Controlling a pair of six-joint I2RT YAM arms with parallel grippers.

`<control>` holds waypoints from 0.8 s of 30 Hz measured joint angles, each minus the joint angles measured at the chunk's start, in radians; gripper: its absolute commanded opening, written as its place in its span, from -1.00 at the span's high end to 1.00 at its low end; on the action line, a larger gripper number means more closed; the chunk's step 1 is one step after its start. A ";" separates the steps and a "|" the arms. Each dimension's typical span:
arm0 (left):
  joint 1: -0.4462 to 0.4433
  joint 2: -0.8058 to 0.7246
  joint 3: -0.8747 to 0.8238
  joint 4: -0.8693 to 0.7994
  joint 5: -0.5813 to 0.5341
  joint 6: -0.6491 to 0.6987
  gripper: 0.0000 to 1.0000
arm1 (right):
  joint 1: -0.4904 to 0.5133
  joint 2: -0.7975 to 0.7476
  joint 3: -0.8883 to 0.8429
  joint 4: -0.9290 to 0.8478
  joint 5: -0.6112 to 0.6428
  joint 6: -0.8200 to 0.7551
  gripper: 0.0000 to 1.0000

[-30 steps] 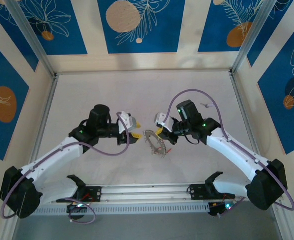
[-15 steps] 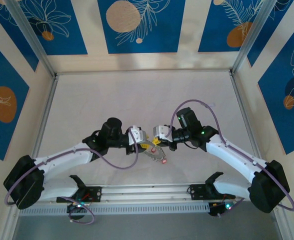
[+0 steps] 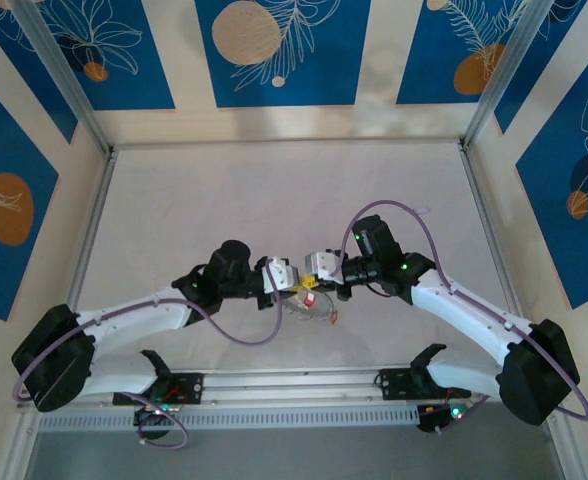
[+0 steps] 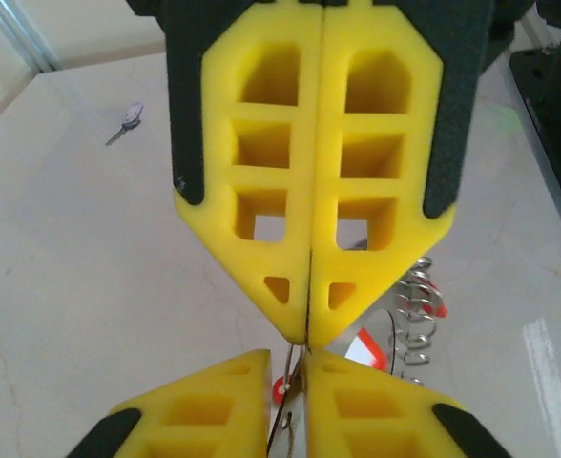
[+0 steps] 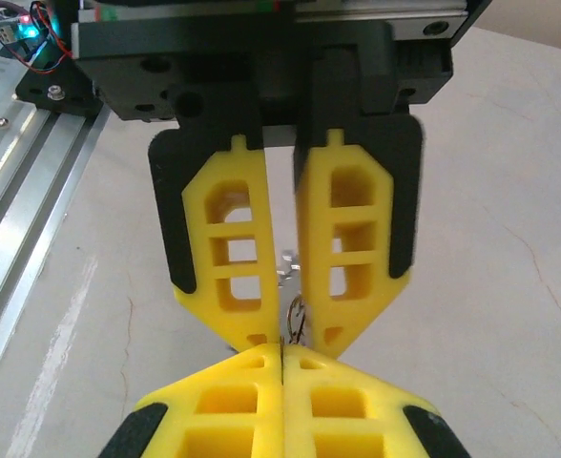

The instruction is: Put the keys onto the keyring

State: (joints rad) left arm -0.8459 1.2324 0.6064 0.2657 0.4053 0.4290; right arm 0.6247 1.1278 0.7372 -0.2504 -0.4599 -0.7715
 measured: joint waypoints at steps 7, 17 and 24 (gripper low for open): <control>-0.002 0.001 -0.006 0.005 0.010 0.019 1.00 | 0.001 0.002 -0.008 0.016 0.008 0.000 0.79; -0.002 0.001 -0.013 0.002 0.039 0.079 1.00 | -0.033 -0.095 -0.051 0.035 0.016 -0.009 0.55; -0.002 0.001 -0.009 -0.024 0.063 0.124 1.00 | -0.060 -0.109 -0.047 -0.027 0.012 -0.055 0.58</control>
State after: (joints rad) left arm -0.8474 1.2331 0.5976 0.2413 0.4686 0.5533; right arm 0.5644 1.0183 0.6899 -0.2775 -0.4477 -0.8265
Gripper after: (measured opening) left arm 0.038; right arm 0.208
